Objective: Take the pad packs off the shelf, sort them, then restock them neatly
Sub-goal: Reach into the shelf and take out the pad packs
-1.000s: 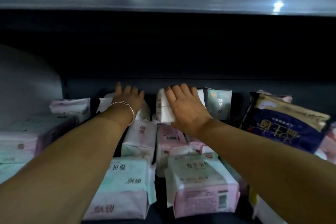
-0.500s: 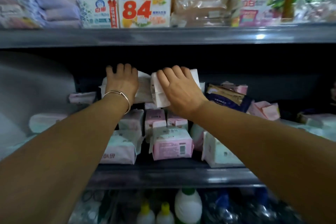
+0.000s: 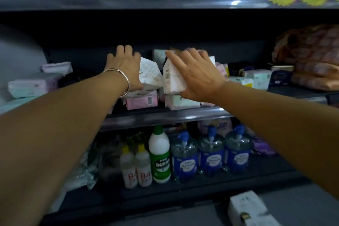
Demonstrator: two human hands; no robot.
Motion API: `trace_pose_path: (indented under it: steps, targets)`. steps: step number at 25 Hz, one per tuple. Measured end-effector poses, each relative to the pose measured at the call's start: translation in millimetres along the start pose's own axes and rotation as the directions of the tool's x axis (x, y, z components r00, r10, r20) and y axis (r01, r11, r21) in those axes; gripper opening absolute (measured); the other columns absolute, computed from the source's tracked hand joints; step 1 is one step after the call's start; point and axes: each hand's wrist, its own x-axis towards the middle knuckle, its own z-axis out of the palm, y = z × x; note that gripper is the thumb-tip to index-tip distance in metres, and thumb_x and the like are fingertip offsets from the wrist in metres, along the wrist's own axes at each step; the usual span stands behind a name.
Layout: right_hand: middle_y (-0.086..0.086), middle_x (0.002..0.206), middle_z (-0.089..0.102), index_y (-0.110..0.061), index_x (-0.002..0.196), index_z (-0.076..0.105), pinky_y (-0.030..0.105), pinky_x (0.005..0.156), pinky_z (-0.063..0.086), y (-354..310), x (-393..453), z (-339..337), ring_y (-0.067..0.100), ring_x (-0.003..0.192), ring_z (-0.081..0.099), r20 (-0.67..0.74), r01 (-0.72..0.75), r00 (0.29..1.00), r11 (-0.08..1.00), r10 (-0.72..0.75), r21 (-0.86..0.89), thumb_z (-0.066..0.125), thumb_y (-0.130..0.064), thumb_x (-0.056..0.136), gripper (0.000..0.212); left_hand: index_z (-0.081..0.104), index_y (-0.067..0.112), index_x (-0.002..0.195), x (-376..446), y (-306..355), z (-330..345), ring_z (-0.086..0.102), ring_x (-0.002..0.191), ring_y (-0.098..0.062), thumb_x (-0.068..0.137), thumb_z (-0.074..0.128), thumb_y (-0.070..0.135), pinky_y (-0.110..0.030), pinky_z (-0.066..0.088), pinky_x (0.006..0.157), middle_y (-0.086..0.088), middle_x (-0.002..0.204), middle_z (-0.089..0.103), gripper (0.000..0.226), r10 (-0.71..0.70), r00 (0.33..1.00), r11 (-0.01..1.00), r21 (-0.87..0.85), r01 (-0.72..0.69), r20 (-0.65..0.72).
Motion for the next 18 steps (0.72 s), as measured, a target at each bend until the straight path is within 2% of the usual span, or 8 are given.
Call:
trace_pose_path:
  steps: [5, 8, 12, 18]
  targets:
    - [0.011, 0.130, 0.043, -0.014, 0.146, 0.020, 0.042, 0.100, 0.029, 10, -79, -19, 0.031, 0.118, 0.039, 0.154, -0.035, 0.988, 0.996, 0.023, 0.077, 0.068, -0.051, 0.071, 0.097, 0.043, 0.008, 0.126, -49, 47, -18, 0.034, 0.118, -0.032, 0.067, 0.071, 0.048, -0.043, 0.041, 0.088, -0.015, 0.125, 0.037, 0.076, 0.085, 0.993, 0.989, -0.127, -0.073, 0.087]
    - [0.009, 0.127, 0.045, -0.016, 0.142, 0.024, 0.043, 0.103, 0.029, 19, -127, -10, 0.028, 0.117, 0.039, 0.325, -0.077, 0.946, 0.980, 0.014, 0.184, 0.071, -0.048, 0.068, 0.094, 0.041, 0.008, 0.129, -77, 88, -13, 0.033, 0.120, -0.033, 0.067, 0.072, 0.048, -0.044, 0.041, 0.091, -0.016, 0.129, 0.036, 0.080, 0.133, 0.976, 0.972, -0.216, -0.094, 0.172]
    - [0.002, 0.126, 0.051, -0.021, 0.136, 0.029, 0.043, 0.103, 0.024, 37, -207, 17, 0.024, 0.117, 0.035, 0.535, -0.156, 0.844, 0.967, 0.025, 0.201, 0.071, -0.052, 0.065, 0.089, 0.039, 0.009, 0.131, -106, 168, 15, 0.033, 0.122, -0.034, 0.067, 0.072, 0.052, -0.042, 0.038, 0.095, -0.016, 0.131, 0.036, 0.084, 0.238, 0.935, 0.934, -0.326, -0.145, 0.265]
    - [0.002, 0.134, 0.047, -0.028, 0.139, 0.027, 0.046, 0.100, 0.026, 57, -321, 71, 0.026, 0.122, 0.032, 0.750, -0.452, 0.644, 0.866, 0.151, 0.214, 0.073, -0.039, 0.069, 0.084, 0.037, 0.006, 0.129, -146, 290, 74, 0.035, 0.115, -0.032, 0.072, 0.067, 0.055, -0.039, 0.036, 0.094, -0.015, 0.126, 0.037, 0.081, 0.359, 0.863, 0.884, -0.425, -0.194, 0.354]
